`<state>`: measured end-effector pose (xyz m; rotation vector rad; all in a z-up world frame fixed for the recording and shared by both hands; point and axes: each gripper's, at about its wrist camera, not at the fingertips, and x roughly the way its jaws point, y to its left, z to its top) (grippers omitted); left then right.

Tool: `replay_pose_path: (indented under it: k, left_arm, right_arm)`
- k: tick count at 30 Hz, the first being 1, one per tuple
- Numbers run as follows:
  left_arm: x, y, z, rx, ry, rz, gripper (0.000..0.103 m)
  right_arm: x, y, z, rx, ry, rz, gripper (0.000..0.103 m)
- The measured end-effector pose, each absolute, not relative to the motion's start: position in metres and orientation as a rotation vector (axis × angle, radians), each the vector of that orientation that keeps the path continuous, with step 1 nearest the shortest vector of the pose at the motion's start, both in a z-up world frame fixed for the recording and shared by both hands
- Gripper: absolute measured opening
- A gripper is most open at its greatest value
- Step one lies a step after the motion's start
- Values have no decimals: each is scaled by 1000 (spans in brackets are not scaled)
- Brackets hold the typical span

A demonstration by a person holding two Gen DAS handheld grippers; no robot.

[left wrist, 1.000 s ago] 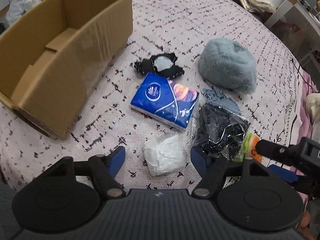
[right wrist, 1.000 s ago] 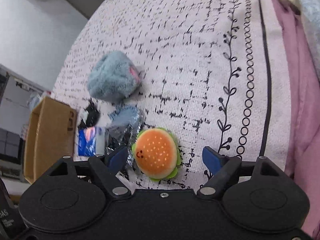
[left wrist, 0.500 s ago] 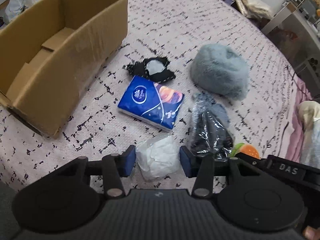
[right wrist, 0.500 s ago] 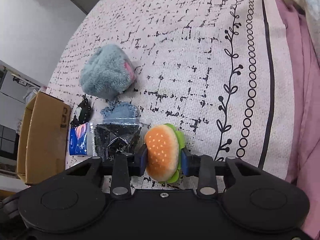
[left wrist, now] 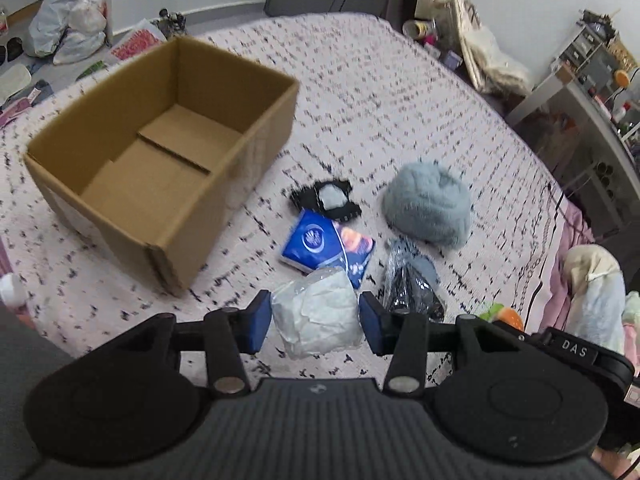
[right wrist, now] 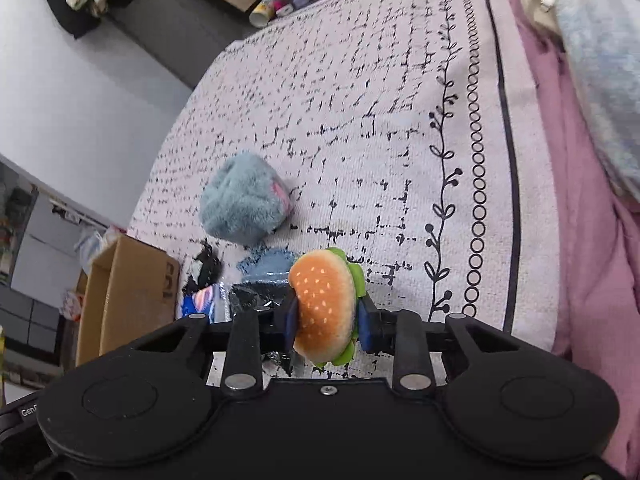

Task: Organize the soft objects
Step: 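Carry the tissue with the left tool into the cardboard box while the right tool drops the burger there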

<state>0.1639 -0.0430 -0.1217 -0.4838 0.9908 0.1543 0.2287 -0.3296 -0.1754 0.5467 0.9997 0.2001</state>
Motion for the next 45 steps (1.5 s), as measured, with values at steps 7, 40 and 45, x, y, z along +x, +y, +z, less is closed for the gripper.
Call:
replay_pose_path:
  k: [7,40,45]
  left_arm:
    - [154,-27,-99,-496,939,145,47]
    - [198,65,-40,-521,714,185,47]
    - [215,72,-40,-524,699,202,47]
  right_arm:
    - [212,-334,-157,580,937,213,29]
    - [202,-238,-36,447,707,281,29]
    - [211,-219,-31,440,695,293,29]
